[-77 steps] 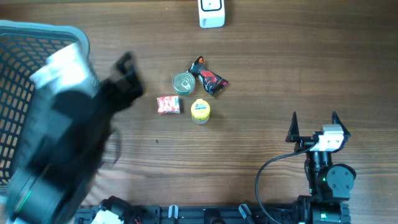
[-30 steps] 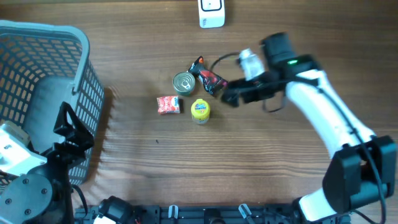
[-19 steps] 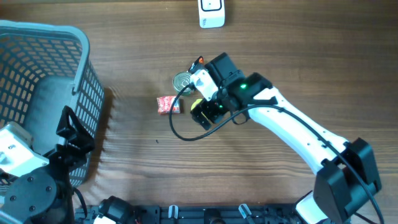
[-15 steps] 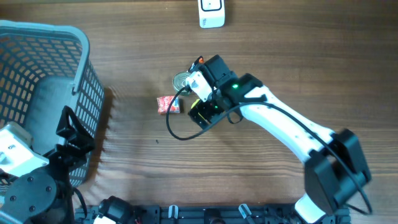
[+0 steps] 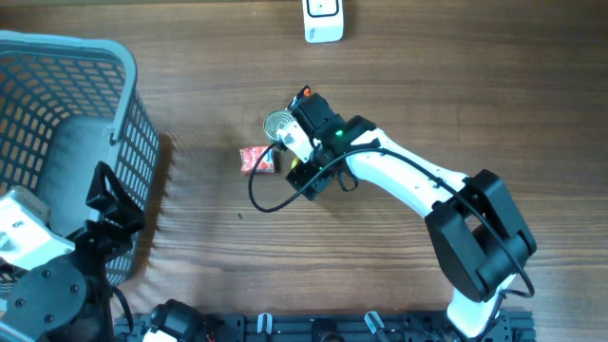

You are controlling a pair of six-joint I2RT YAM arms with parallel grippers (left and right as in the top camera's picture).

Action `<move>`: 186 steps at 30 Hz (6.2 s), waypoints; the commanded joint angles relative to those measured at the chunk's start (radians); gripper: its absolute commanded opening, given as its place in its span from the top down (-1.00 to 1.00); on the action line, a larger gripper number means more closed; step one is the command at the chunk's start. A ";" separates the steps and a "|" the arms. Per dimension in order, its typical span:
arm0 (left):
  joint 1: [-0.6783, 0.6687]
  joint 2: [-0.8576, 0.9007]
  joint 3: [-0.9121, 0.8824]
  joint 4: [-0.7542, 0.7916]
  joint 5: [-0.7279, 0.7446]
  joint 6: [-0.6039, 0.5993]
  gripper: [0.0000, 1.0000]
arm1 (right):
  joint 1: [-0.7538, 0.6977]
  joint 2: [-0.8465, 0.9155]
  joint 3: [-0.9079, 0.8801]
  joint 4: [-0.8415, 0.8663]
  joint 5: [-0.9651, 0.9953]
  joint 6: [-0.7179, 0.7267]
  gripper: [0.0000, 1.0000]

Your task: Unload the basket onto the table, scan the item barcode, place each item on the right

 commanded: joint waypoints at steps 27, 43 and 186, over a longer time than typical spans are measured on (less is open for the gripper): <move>-0.004 0.002 -0.003 -0.005 -0.016 -0.007 -1.00 | 0.005 0.008 0.015 -0.043 0.113 1.115 -0.08; -0.004 0.002 -0.003 -0.010 0.003 -0.006 -1.00 | 0.005 0.008 0.015 -0.021 0.003 1.320 -1.00; -0.004 0.002 -0.003 -0.034 0.018 -0.026 -1.00 | 0.006 0.009 0.021 -0.177 0.013 0.061 -0.37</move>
